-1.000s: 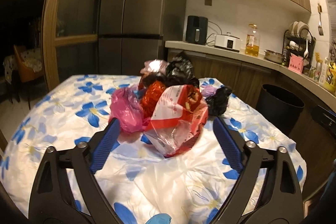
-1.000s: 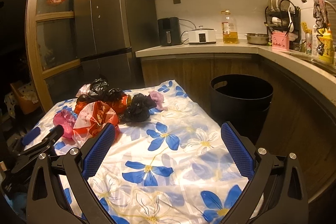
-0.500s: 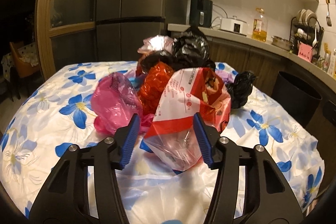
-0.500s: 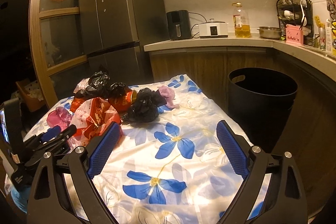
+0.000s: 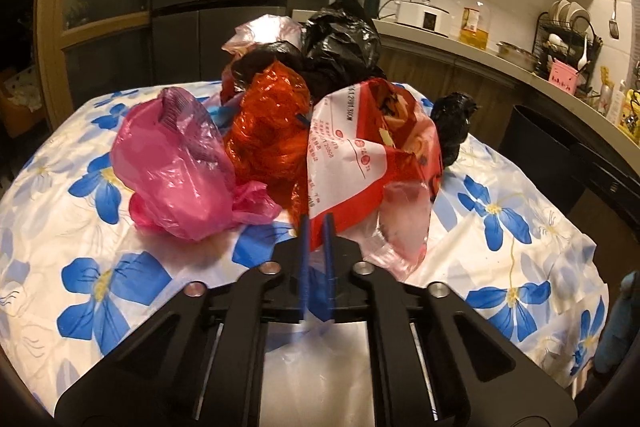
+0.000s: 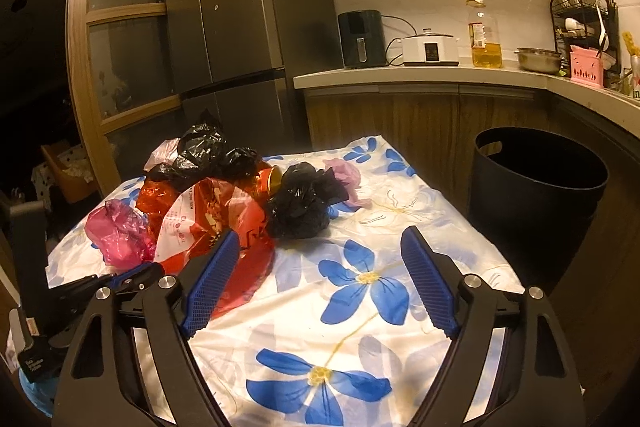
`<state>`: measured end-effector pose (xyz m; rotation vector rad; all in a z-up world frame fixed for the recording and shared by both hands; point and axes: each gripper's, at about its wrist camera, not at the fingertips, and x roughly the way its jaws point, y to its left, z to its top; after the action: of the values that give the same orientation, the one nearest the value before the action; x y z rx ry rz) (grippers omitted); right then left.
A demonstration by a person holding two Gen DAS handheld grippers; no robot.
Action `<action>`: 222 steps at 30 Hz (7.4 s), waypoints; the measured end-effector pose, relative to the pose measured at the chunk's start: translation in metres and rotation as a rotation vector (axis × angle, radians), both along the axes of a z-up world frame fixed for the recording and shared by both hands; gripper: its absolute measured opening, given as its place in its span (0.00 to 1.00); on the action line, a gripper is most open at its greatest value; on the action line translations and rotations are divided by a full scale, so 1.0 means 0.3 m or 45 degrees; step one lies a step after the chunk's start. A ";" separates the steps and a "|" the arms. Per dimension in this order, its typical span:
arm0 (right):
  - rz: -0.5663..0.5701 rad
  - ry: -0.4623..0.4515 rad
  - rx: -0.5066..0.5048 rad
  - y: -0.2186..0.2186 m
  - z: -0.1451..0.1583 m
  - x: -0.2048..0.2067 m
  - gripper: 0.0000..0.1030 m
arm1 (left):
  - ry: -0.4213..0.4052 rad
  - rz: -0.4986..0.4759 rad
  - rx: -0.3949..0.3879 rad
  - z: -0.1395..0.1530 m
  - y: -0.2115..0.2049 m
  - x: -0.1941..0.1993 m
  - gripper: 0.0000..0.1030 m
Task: Collect trash
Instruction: 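Reach the left tool to the white-red printed bag while the right tool reaches the black bag, then grasp the white-red printed bag with the left tool while the right tool grasps the black bag, then carry both bags over the black bin and open both tools to drop them, then move both tools back over the table toward the remaining bags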
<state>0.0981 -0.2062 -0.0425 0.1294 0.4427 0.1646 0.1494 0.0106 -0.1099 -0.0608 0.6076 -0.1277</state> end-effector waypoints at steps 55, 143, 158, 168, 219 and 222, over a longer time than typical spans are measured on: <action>0.047 0.111 0.004 0.071 -0.068 0.338 0.10 | -0.068 -0.117 -0.161 0.054 -0.012 -0.107 0.02; -0.566 -0.238 -0.075 -0.799 0.183 0.257 0.11 | -0.263 -0.616 -0.143 0.231 -1.139 0.344 0.03; -0.573 -0.215 -0.053 -0.826 0.158 0.265 0.46 | -0.189 -0.619 -0.150 0.179 -1.134 0.379 0.25; -0.580 -0.194 -0.033 -0.812 0.146 0.212 0.66 | -0.233 -0.507 -0.097 0.182 -1.065 0.325 0.71; -0.403 -0.145 -0.040 -0.396 0.138 -0.144 0.85 | -0.321 -0.098 0.056 0.236 -0.513 -0.169 0.88; -0.378 -0.144 -0.037 -0.367 0.134 -0.140 0.85 | -0.318 -0.072 0.054 0.227 -0.478 -0.174 0.88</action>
<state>0.0561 -0.3163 -0.0023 0.1545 0.3086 -0.1257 0.0973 -0.1327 -0.0419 0.0136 0.3629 -0.1740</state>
